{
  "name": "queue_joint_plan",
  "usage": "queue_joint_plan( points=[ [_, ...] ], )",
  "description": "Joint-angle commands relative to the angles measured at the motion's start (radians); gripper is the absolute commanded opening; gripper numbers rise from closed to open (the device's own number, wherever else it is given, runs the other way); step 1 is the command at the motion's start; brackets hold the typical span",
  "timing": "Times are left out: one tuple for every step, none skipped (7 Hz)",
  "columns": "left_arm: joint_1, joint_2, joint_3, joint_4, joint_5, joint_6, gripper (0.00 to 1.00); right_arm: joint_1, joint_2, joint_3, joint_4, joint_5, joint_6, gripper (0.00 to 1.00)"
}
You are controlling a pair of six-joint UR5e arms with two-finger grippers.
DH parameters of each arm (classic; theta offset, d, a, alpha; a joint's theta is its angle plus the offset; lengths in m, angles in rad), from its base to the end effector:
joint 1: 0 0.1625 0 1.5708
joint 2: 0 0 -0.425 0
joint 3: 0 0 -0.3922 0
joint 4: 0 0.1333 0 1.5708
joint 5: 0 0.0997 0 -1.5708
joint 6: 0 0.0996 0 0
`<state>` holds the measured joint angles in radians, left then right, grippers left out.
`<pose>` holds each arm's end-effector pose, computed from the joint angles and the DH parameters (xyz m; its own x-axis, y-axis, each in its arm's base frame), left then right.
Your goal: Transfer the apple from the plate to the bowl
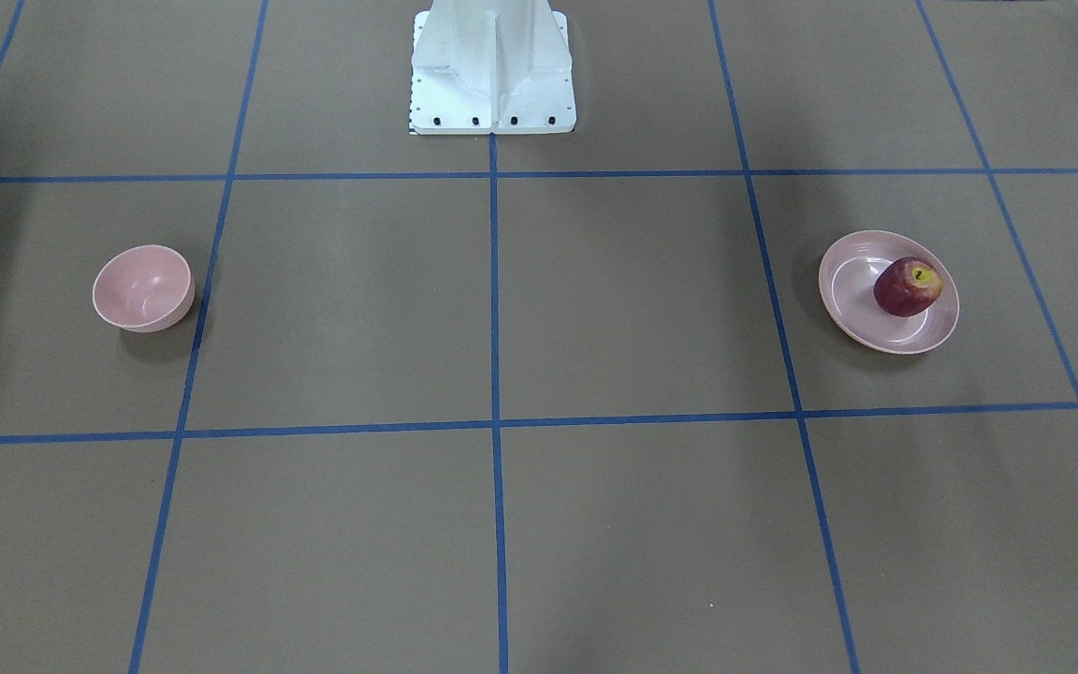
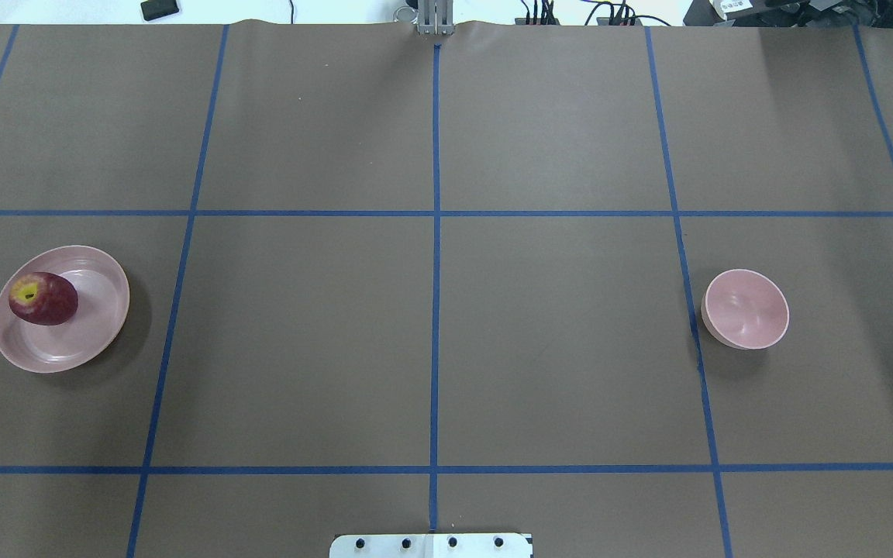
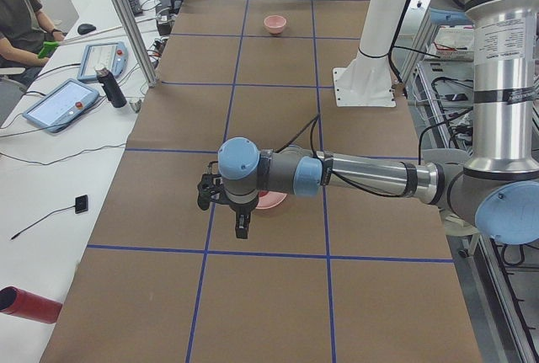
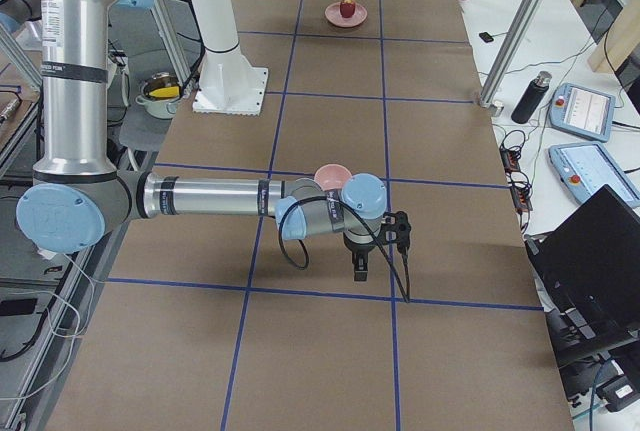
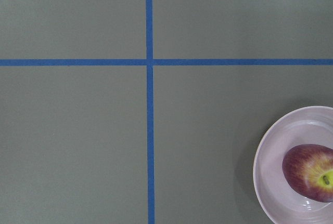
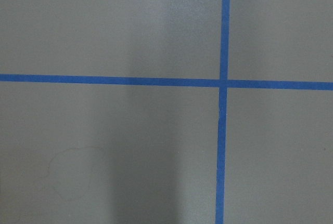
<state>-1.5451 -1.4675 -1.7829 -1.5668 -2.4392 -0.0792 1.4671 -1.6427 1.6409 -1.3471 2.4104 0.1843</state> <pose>-0.0456 -0.4533 0.5962 0.6438 0.0175 -0.7650 0.0255 0.9987 0.0442 0.0098 -0.4771 0.6300 0.6548 -0.0503 0.7542 -0.0193 0.9963 0.0833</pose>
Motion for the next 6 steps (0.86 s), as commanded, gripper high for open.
queue_joint_plan(
  points=[
    [0.000,0.010,0.002,-0.002,-0.004,0.002,0.98,-0.002,-0.014,-0.007,0.071,0.030,-0.002,1.00],
    [0.000,0.012,0.003,-0.002,-0.004,0.001,0.98,-0.004,-0.014,-0.007,0.072,0.033,0.001,1.00],
    [0.000,0.012,0.002,-0.002,-0.004,0.001,0.98,-0.005,-0.015,-0.007,0.074,0.035,0.000,1.00],
    [0.000,0.012,0.002,-0.002,-0.004,0.001,0.98,-0.019,-0.015,-0.004,0.074,0.035,0.001,1.00],
    [0.000,0.012,0.002,-0.002,-0.004,0.006,0.98,-0.042,-0.014,0.007,0.083,0.044,-0.002,1.00],
    [0.000,0.010,-0.001,-0.004,-0.004,0.006,0.98,-0.088,-0.014,0.004,0.142,0.044,0.001,1.00]
  ],
)
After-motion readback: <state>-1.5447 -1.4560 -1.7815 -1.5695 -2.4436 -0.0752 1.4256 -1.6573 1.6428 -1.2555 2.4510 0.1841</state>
